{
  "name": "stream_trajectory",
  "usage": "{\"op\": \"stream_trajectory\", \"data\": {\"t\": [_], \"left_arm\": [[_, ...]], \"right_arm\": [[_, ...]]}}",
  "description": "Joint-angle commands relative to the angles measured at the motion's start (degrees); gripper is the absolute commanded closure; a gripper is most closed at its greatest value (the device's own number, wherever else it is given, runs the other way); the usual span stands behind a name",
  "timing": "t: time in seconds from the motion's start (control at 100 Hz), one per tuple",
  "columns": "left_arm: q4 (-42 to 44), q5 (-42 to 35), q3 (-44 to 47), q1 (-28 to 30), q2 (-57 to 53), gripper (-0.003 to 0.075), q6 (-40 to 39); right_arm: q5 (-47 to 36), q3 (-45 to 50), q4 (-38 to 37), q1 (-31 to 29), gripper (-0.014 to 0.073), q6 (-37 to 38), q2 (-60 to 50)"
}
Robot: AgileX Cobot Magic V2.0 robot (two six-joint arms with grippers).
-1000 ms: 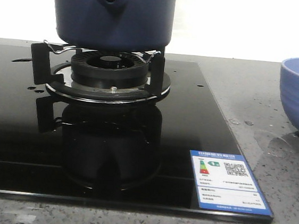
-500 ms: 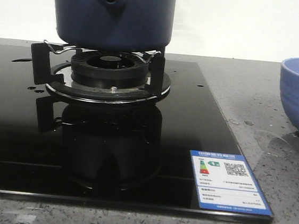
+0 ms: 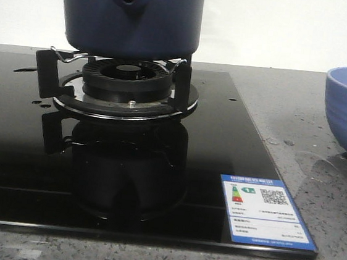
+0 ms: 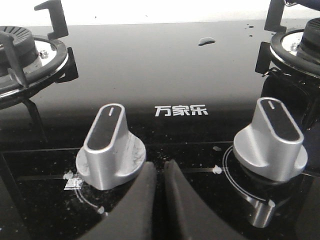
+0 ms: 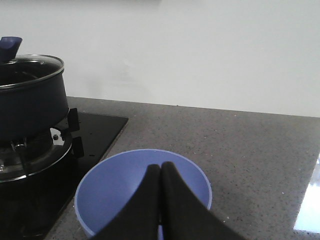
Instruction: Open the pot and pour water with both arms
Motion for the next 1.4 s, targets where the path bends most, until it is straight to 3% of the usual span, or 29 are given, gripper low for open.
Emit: {"op": "stream_trajectory", "data": {"t": [0.0,0.72,0.82,0.93,1.08,1.23,1.39], "left_arm": [[0.0,-2.6,1.6,0.1,-1.6,0.0741,-0.7],[-0.1,-2.6,1.6,0.1,-1.6,0.0741,-0.7],[-0.1,-2.6,1.6,0.1,-1.6,0.0741,-0.7],[-0.1,-2.6,1.6,0.1,-1.6,0.0741,-0.7],[-0.1,-2.6,1.6,0.1,-1.6,0.0741,-0.7],[-0.1,-2.6,1.6,0.1,-1.6,0.0741,-0.7],[-0.3,-2.6,1.6,0.1,-1.6,0.0741,-0.7]], "right_arm": [[-4.5,-1.3,-0.3,0.1,0.0657,-0.6,0.7],[-4.8,-0.4,-2.4,0.1,0.0657,-0.6,0.7],[-8.9,3.2,-7.4,0.0,0.0657,1.7,0.7],[-17.4,10.7,-13.8,-2.1,0.0657,11.4,0.7],[-26.6,23.4,-14.6,-6.1,0.0657,15.5,0.6],[-25.9,30.1,-14.6,-6.8,0.0657,15.5,-3.2],[-16.5,30.0,-14.0,-6.8,0.0657,15.5,-3.1]]}}
